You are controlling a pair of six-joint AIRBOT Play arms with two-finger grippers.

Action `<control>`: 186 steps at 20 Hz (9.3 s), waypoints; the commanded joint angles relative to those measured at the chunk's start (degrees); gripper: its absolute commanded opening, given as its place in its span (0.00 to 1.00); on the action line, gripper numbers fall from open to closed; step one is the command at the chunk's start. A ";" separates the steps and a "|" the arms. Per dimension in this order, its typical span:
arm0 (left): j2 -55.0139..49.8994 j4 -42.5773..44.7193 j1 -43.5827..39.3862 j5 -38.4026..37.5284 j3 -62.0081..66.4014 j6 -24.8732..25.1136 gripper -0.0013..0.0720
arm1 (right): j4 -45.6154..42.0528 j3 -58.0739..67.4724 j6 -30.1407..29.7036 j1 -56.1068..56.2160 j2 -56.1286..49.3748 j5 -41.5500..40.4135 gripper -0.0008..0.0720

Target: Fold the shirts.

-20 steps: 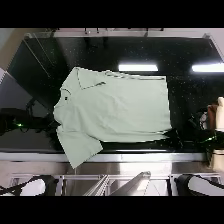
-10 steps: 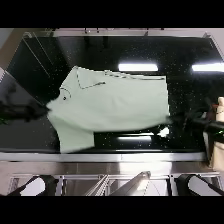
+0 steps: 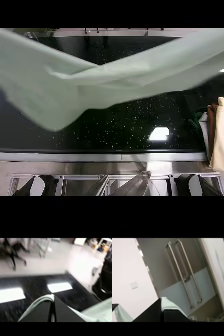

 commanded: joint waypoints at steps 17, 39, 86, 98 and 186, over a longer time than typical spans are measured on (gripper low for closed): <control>-52.15 25.38 -24.20 -4.57 8.81 -6.29 0.05 | -45.11 1.92 4.31 22.97 -40.39 -24.96 0.03; -82.20 32.70 -23.04 6.97 18.21 -8.20 0.05 | -50.95 0.50 1.25 21.68 -64.08 -23.80 0.03; -31.21 45.05 -8.15 5.22 -52.54 -10.14 0.04 | -74.95 -29.83 21.77 6.97 -33.46 -1.27 0.03; -26.38 36.59 -14.75 8.07 -39.45 -11.85 0.05 | -59.84 -24.72 18.64 5.70 -28.46 -6.08 0.03; -16.65 28.37 -29.64 15.65 -12.68 -8.09 0.05 | -73.53 21.77 38.38 52.94 -52.17 -2.38 0.78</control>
